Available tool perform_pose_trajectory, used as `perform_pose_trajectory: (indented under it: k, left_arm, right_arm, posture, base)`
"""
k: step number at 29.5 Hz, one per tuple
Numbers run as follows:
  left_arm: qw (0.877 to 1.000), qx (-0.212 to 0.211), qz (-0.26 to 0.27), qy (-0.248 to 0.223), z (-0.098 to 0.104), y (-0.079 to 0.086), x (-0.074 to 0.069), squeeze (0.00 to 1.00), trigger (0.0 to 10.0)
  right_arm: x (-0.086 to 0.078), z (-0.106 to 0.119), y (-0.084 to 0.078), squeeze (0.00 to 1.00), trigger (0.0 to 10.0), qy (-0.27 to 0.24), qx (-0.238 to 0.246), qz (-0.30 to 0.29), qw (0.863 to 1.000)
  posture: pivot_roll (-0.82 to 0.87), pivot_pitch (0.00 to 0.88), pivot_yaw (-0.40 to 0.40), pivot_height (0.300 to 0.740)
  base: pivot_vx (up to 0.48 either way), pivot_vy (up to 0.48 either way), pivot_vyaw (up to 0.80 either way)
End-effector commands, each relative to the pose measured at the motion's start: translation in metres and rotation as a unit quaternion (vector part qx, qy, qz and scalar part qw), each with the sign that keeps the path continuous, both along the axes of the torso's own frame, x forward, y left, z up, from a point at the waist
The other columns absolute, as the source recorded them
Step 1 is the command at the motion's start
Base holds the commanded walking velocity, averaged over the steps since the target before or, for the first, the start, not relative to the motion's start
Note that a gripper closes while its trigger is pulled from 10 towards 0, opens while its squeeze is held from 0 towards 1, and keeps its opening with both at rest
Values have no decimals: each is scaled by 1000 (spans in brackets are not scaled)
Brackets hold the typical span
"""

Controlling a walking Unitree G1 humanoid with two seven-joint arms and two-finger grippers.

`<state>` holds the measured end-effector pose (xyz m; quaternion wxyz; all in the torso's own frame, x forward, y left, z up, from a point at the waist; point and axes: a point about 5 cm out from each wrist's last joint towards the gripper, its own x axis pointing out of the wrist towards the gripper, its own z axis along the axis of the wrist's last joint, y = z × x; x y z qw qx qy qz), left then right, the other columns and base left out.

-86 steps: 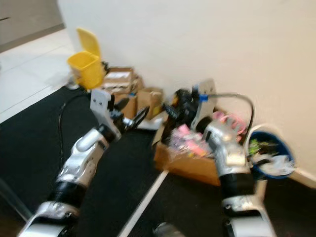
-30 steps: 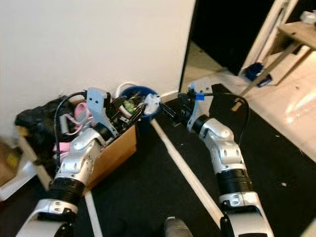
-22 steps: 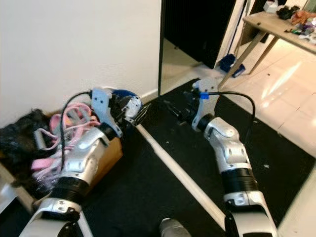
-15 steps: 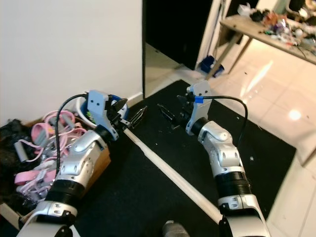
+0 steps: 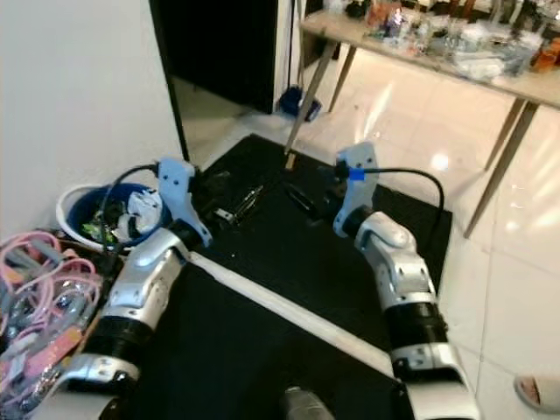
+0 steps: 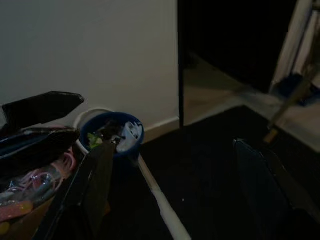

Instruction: Picking trash to rubbish bin

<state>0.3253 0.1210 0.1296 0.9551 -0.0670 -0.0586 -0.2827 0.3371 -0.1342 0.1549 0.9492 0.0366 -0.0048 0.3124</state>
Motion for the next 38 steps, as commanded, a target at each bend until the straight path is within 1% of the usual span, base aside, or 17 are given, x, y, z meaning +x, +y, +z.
perform_pose_trajectory:
  k: [1, 22, 25, 28, 38]
  left_arm:
    - [1000, 1, -4, 0, 0, -3, 0, 0, 10000]
    - [1000, 1, -4, 0, 0, -3, 0, 0, 10000]
    - [1000, -2, -6, -3, 0, -3, -1, 0, 10000]
    - [1000, -3, -12, -9, 1, -3, -1, 0, 10000]
    - [1000, -1, -17, -12, 2, -4, -1, 0, 10000]
  right_arm:
    - [0, 0, -6, 0, 10000, 0, -3, -10, 1000]
    - [0, -1, -6, 0, 10000, 1, -3, -9, 1000]
    - [0, -1, -6, 0, 10000, -3, 2, -9, 1000]
    - [-1, 1, -7, 0, 10000, -9, 9, -11, 1000]
    - [-1, 2, -7, 0, 10000, -13, 7, -12, 1000]
  posture:
    - [-50, 0, -36, 740]
    - [-49, 0, -38, 740]
    - [-49, 0, -38, 740]
    - [-50, 0, -38, 740]
    - [-51, 0, -40, 740]
  base:
    - [0, 0, -788]
    - [0, 0, -795]
    - [0, 0, -792]
    - [394, 0, 0]
    - [469, 0, 0]
